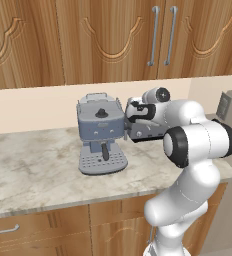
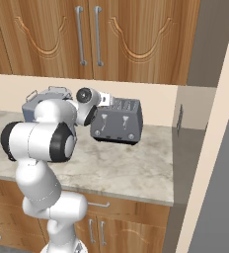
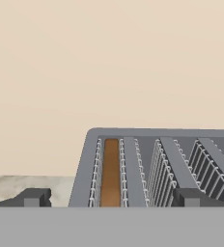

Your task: Start the toaster. Once the lever pops up, take the bread to the plate on the dining counter.

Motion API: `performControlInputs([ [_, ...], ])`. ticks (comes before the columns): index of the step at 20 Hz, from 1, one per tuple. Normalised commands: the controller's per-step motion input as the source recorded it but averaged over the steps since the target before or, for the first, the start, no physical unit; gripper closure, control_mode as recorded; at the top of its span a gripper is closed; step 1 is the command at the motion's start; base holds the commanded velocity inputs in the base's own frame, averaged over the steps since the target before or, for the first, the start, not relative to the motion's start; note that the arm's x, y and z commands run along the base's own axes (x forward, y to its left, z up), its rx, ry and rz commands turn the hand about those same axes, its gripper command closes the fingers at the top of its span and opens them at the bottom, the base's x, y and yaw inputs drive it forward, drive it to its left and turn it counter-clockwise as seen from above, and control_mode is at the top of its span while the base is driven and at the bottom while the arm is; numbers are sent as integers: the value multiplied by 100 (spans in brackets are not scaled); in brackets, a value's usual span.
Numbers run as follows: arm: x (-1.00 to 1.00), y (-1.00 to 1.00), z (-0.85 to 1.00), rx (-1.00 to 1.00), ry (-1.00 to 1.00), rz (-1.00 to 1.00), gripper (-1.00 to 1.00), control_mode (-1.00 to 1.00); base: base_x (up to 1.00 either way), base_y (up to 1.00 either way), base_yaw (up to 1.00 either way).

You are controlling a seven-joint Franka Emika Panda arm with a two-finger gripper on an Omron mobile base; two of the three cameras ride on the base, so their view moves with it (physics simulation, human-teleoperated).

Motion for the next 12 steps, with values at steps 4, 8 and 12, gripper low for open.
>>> performControlInputs([
  [4, 0, 0, 0, 0, 0, 0, -100, -100, 0, 0, 0],
  [8, 0, 0, 0, 0, 0, 0, -100, -100, 0, 0, 0],
  [12, 0, 0, 0, 0, 0, 0, -100, -100, 0, 0, 0],
])
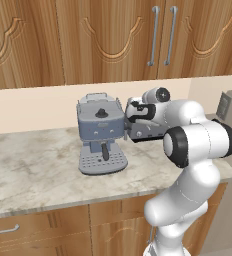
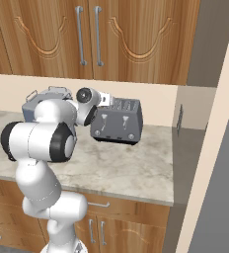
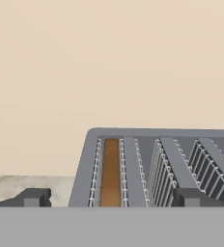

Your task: Start the toaster. Once the lever pops up, take the bread to the plate on the dining counter.

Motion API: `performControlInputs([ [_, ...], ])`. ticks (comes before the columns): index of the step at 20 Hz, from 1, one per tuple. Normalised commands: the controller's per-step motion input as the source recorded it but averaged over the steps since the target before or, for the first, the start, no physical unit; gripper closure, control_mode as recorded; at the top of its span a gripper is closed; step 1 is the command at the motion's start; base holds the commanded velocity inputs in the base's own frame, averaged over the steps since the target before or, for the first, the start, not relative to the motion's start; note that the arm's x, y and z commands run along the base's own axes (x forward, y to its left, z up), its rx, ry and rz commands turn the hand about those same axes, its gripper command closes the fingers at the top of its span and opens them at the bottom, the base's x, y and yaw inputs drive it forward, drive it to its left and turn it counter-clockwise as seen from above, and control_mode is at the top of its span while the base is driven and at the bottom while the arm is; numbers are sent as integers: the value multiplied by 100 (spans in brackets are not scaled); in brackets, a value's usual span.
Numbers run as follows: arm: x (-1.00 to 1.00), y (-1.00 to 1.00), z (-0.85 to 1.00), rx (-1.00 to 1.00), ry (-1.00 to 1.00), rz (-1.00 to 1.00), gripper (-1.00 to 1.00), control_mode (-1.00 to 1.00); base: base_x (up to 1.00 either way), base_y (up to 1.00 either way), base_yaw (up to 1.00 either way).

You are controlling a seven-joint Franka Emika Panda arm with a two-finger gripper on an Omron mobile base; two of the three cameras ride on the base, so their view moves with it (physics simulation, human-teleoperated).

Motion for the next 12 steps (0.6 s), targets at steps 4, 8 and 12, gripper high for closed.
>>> performControlInputs([
  [4, 0, 0, 0, 0, 0, 0, -100, -100, 0, 0, 0],
  [8, 0, 0, 0, 0, 0, 0, -100, -100, 0, 0, 0],
  [12, 0, 0, 0, 0, 0, 0, -100, -100, 0, 0, 0],
])
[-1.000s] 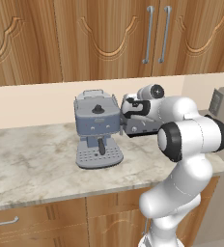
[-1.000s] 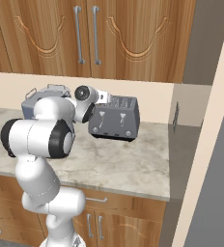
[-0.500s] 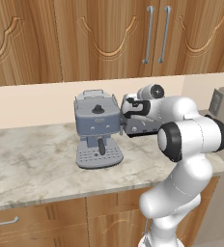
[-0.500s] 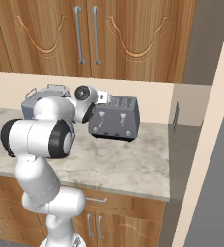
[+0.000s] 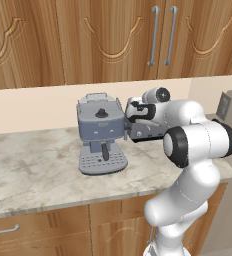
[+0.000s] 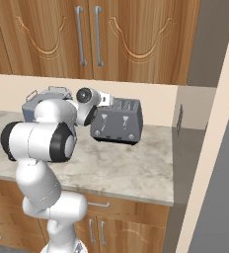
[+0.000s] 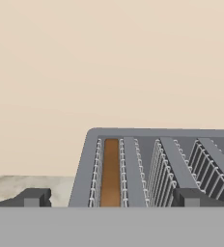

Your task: Start the toaster. Once the lever pops up, take the bread to the plate on the dining counter.

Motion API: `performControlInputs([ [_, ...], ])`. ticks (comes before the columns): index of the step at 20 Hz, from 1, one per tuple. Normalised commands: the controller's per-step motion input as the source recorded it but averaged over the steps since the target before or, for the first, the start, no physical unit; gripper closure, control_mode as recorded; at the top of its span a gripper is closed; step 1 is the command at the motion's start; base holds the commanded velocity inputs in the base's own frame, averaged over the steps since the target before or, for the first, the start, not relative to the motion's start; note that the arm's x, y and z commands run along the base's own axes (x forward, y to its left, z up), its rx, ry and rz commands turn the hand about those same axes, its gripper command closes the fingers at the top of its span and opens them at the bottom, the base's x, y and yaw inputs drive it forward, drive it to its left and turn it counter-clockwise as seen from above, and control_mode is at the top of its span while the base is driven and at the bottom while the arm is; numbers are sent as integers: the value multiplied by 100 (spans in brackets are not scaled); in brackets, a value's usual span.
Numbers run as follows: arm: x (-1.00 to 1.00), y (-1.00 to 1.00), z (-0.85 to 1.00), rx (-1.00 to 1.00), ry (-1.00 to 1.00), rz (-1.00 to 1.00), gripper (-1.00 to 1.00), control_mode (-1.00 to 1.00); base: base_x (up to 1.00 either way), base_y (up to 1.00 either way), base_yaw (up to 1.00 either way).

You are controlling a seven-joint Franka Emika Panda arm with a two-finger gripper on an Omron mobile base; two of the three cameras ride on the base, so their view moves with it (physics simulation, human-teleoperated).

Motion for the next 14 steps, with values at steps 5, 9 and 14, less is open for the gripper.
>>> performControlInputs([
  [5, 0, 0, 0, 0, 0, 0, -100, -100, 0, 0, 0],
  [9, 0, 0, 0, 0, 0, 0, -100, -100, 0, 0, 0],
  [14, 0, 0, 0, 0, 0, 0, -100, -100, 0, 0, 0],
])
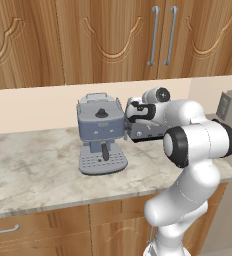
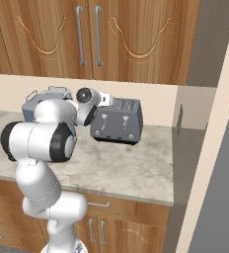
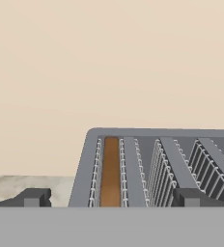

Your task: Start the toaster. Once the lever pops up, take the bread to the plate on the dining counter.

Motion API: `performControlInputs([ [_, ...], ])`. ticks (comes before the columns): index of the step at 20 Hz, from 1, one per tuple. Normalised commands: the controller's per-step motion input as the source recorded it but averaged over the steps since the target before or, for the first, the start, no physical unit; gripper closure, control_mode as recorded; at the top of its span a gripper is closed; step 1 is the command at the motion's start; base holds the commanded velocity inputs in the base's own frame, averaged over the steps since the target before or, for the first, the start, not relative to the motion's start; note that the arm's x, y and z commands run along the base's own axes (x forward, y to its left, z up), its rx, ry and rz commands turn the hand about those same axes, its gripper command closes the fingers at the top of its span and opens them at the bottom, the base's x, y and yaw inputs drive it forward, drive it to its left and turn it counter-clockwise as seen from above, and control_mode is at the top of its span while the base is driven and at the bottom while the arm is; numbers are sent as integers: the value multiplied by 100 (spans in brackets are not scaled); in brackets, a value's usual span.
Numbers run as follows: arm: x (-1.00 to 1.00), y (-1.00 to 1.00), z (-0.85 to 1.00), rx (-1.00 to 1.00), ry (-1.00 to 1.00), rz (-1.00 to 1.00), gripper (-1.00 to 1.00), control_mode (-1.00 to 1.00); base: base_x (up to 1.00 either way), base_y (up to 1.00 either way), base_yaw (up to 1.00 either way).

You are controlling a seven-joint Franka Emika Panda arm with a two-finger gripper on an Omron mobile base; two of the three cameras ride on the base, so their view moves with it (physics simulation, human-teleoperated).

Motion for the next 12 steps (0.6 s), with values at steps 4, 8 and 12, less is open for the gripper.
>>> performControlInputs([
  [4, 0, 0, 0, 0, 0, 0, -100, -100, 0, 0, 0],
  [8, 0, 0, 0, 0, 0, 0, -100, -100, 0, 0, 0],
  [12, 0, 0, 0, 0, 0, 0, -100, -100, 0, 0, 0],
])
